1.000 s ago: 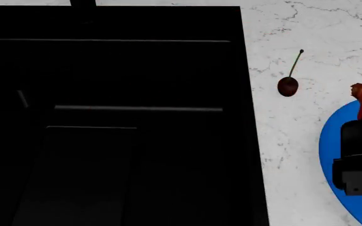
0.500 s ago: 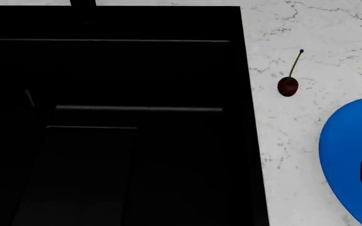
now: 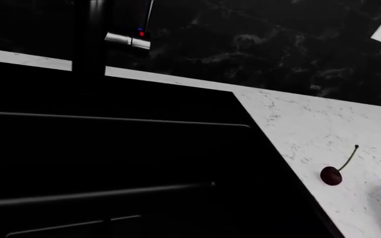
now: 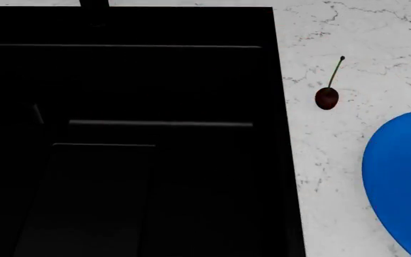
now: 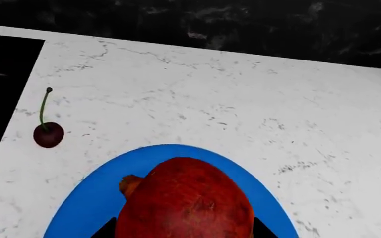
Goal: Pick the pomegranate from the sink and place it on the plate located on the counter
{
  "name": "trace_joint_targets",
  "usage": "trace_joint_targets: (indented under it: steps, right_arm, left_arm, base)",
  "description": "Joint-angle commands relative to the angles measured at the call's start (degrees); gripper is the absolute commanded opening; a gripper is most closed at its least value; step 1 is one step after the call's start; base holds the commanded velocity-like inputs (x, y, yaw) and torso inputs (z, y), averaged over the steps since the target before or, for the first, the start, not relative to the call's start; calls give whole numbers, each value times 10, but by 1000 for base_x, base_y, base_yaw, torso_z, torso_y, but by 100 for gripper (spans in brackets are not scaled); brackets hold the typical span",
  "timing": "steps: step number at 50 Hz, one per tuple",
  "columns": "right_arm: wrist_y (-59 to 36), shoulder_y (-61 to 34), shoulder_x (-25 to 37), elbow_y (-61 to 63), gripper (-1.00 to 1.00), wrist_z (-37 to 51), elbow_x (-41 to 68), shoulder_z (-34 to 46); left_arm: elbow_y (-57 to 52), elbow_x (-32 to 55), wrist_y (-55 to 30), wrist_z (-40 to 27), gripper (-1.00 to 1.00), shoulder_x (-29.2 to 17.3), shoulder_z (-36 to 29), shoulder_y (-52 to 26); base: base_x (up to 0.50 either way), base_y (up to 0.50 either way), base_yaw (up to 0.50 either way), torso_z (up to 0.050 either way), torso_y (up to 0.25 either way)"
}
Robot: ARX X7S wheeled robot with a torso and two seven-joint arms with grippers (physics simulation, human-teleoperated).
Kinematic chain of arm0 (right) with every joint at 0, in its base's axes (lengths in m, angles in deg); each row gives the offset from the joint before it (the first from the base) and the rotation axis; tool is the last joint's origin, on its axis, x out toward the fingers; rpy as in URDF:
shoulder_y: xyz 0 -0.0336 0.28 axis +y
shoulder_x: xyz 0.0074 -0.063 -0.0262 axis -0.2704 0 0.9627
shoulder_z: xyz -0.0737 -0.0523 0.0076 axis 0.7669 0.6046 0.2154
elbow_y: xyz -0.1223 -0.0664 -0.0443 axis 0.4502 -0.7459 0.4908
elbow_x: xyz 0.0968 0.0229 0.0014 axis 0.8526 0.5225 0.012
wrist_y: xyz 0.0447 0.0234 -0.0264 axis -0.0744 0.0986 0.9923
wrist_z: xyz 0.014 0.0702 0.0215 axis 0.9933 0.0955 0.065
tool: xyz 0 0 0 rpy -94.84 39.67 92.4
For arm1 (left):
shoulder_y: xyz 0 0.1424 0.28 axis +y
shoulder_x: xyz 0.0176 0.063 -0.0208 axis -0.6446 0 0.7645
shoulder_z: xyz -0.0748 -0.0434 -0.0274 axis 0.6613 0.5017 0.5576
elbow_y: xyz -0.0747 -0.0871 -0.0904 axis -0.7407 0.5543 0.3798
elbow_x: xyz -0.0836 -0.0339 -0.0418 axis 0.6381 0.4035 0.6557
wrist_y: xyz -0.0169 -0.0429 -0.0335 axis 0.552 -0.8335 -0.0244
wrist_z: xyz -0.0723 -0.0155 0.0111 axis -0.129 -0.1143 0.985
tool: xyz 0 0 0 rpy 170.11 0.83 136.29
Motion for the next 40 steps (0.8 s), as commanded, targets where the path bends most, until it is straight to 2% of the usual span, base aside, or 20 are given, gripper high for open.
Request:
trace_joint_targets:
  steps: [1, 20, 40]
  right_arm:
    - [-6, 10, -16, -19, -100, -26, -61, 5]
    - [8, 39, -25, -45, -100, -63, -116, 12]
    - [24, 75, -18, -38, -100, -74, -118, 4]
  left_arm:
    - [-2, -63, 21, 29, 100, -8, -21, -4]
    - [-2, -55, 25, 26, 100, -10, -22, -3]
    - [-3, -48, 27, 24, 100, -13, -25, -6]
  base:
    - [0, 0, 0, 0, 0]
    - [0, 0, 0, 0, -1]
    - [0, 0, 0, 1, -1]
